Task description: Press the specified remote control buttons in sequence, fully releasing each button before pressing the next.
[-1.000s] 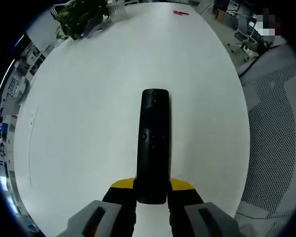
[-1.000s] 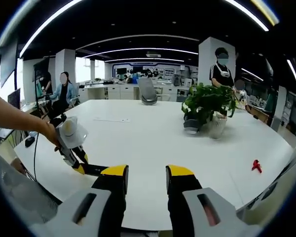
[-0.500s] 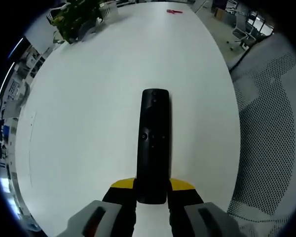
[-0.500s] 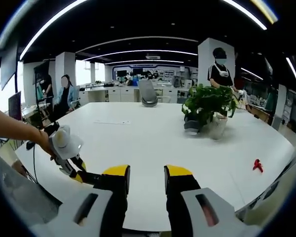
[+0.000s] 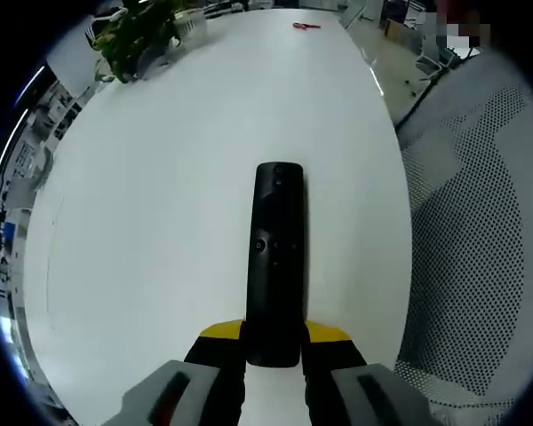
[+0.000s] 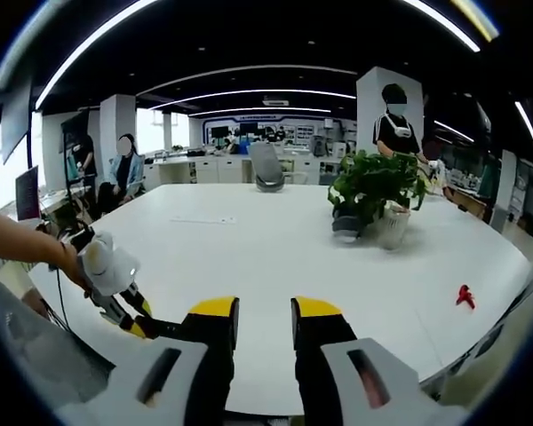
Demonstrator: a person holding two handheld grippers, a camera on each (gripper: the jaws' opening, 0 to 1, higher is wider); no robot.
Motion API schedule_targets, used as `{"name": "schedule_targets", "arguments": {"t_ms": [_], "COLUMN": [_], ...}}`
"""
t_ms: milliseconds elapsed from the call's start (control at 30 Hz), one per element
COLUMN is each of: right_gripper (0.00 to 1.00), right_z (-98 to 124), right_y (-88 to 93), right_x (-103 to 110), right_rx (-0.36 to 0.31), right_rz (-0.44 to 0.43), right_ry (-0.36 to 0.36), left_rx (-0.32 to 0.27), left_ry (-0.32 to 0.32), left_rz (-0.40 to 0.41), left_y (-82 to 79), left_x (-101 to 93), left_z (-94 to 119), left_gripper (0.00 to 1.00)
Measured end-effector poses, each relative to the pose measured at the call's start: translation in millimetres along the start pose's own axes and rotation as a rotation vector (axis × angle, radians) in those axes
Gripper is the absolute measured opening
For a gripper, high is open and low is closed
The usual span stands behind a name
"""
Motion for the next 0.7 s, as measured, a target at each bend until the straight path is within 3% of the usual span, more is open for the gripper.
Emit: {"name": "schedule_targets", "arguments": {"t_ms": [133,333,500,600,700], "right_gripper": [0.18,0.0,0.0,0.0,0.0], "right_z": [1,1,-3,-6,-9], "right_y": [-0.6,1.9,9.1,-1.5,-4.9], "right_x": [1,15,34,35,41], "right_rx": [0.0,0.05,0.148,0.118,0.156], "right_rz": [-0.014,0.008,0.012,-0.013,-0.067], "right_ry": [-0.011,-0.088,-0.197,-0.216,-0.268], "left_rx": [-0.004,-0.012,-0.021,-0.022,-0.021], "left_ry": [0.001,-0.002,0.002,0.0,0.0], "left_rz": [-0.003,-0.016,-0.011,-0.016,-0.02], "left_y": [0.6,2.1,3.4,3.4,3.5], "left_x": [-8.1,-21.6,-29.6,-33.6,-35.7], "left_z": [-1,-2,-2,-3,-3], "left_gripper": [0.23,0.23,0.23,0.23,0.23]}}
Point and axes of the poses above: the point that each gripper's makers call its tool centre point, and the gripper's own axes: z roughly backward along the fingers, x roughly to its left, y roughly out of its underside, the point moved 1 cm from there along z, roughly backward along the fingers, and after that the axes turned 9 degrees about y, right-handed, at the moved point
